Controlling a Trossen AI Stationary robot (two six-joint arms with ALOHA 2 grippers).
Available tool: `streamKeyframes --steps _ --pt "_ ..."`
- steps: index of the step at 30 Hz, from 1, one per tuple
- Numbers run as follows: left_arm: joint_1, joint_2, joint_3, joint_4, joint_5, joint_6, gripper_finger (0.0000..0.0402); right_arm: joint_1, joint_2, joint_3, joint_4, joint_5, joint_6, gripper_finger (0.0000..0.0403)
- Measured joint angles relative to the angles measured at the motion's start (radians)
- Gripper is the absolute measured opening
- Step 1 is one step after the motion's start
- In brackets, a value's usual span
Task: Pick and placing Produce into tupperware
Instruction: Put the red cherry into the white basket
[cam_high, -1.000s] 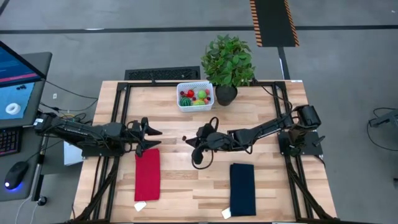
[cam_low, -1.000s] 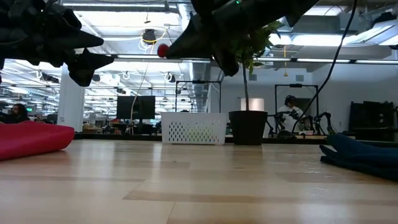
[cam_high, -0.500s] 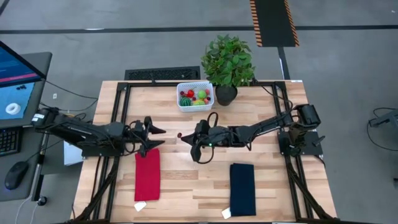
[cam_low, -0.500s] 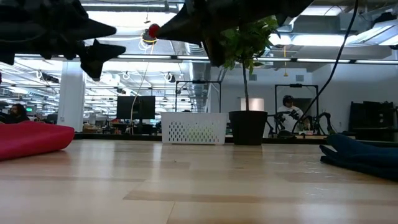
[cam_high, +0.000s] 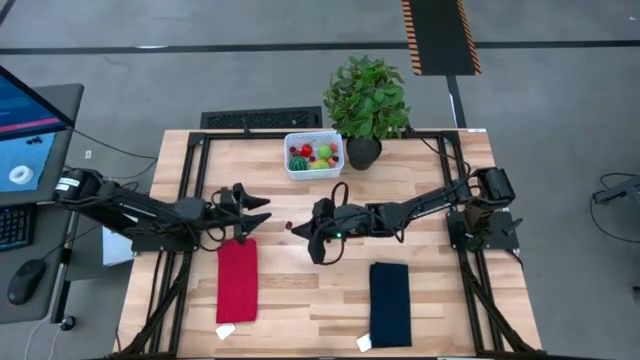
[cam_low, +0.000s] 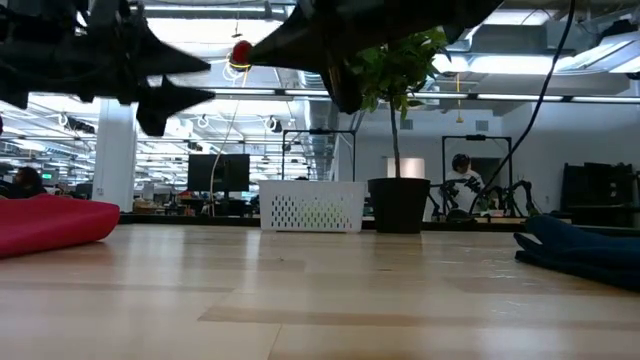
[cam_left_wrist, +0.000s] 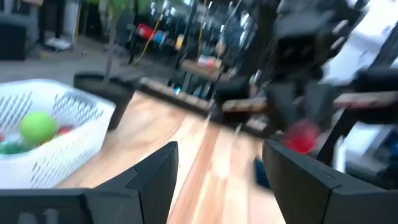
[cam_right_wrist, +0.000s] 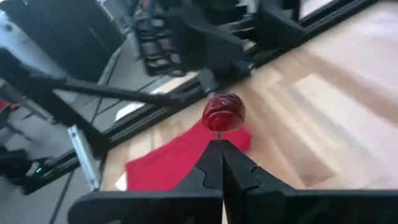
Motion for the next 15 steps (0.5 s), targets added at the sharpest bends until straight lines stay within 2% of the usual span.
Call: streamKeyframes --steps 3,6,11,15 --pt "0.004 0.054 -0.001 0.014 -0.013 -0.017 0.0224 -0.024 0.000 0.026 -0.010 -0.045 0.002 0.0011" --pt "0.021 0.087 -0.001 0.089 -0.020 -0.004 0.0224 -0.034 -0.001 0.052 -0.012 -0.043 -0.043 0.0011" --pt "0.037 0.103 0.000 0.133 0.130 0.035 0.0224 -0.025 -0.001 0.083 -0.006 -0.074 -0.138 0.0011" --pt "0.049 0.102 0.000 0.182 0.176 0.034 0.0224 -0.009 -0.001 0.091 0.003 -0.073 -0.171 0.0011"
